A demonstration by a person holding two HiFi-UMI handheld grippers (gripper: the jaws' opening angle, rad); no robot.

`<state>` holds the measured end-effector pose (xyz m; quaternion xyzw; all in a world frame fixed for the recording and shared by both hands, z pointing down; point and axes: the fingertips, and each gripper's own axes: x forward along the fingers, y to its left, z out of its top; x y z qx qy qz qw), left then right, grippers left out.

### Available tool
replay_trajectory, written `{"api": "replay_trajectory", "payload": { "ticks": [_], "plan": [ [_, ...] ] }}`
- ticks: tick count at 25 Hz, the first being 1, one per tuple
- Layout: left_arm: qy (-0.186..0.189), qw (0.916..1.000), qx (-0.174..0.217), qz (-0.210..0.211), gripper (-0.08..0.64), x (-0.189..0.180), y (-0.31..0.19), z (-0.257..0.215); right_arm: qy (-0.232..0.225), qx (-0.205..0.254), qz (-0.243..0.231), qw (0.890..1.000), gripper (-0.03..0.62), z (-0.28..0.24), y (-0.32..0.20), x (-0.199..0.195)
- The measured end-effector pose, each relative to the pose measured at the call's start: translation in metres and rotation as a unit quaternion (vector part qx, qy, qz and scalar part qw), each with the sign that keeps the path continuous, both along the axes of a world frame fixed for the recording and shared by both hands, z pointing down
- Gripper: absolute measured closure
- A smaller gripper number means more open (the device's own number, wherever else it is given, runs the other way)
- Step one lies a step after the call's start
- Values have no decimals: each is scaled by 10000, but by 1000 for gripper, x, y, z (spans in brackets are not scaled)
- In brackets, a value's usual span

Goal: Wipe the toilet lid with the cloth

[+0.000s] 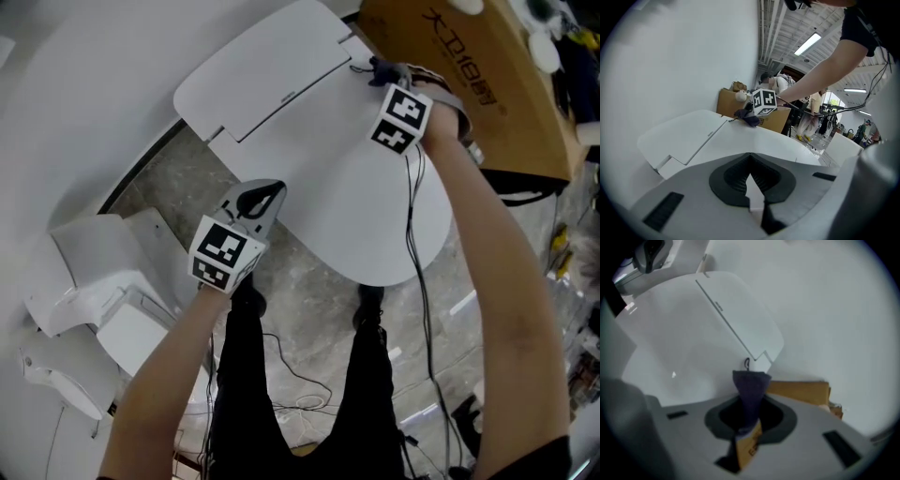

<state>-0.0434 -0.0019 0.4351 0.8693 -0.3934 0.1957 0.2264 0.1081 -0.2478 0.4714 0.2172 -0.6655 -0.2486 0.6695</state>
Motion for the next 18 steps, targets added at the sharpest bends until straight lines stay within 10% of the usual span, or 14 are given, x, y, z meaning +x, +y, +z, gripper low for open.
{"api": "replay_trajectory", "payload": {
  "ticks": [18],
  "plan": [
    [-30,10000,-26,43,543,5,1,5,85,-537,-96,9985,528,41,56,8]
  ]
}}
